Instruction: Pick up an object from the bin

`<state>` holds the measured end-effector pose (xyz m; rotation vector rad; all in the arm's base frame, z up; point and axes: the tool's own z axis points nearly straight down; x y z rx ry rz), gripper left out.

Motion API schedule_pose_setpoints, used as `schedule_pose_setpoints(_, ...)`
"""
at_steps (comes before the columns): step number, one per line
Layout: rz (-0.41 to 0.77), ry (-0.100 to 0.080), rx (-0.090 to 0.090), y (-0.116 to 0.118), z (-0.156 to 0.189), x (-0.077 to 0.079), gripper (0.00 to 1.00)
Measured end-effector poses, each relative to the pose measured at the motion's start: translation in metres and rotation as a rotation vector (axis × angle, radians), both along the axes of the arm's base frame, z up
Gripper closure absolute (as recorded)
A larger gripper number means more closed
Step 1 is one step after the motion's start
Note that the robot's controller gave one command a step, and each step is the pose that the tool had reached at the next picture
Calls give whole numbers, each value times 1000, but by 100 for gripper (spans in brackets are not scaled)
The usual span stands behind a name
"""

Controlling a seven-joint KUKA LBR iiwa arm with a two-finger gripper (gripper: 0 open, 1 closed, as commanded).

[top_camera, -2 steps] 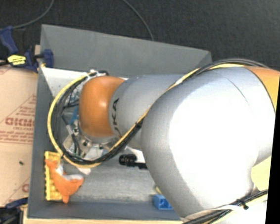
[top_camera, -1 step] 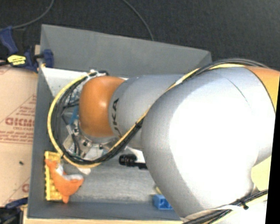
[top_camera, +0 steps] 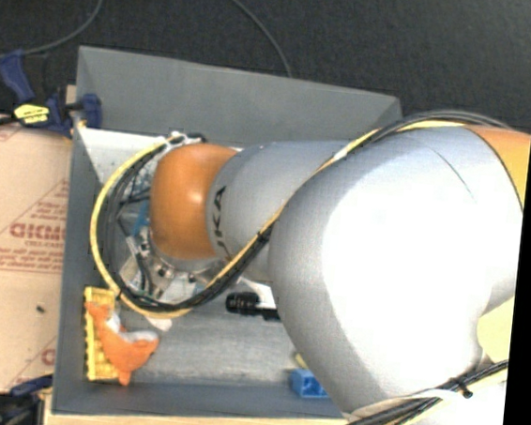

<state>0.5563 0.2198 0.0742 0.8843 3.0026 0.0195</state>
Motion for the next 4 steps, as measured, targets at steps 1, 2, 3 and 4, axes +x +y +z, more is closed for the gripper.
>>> schedule_pose_setpoints(1, -1, 6, -2, -1, 7, -2, 100)
schedule_pose_setpoints(2, 0, 9, -3, -2, 30, -2, 100)
schedule_pose_setpoints(3, 2, 3, -1, -1, 55, 0, 100)
schedule_pose_setpoints(4, 2, 1, -1, -1, 72, 0, 100)
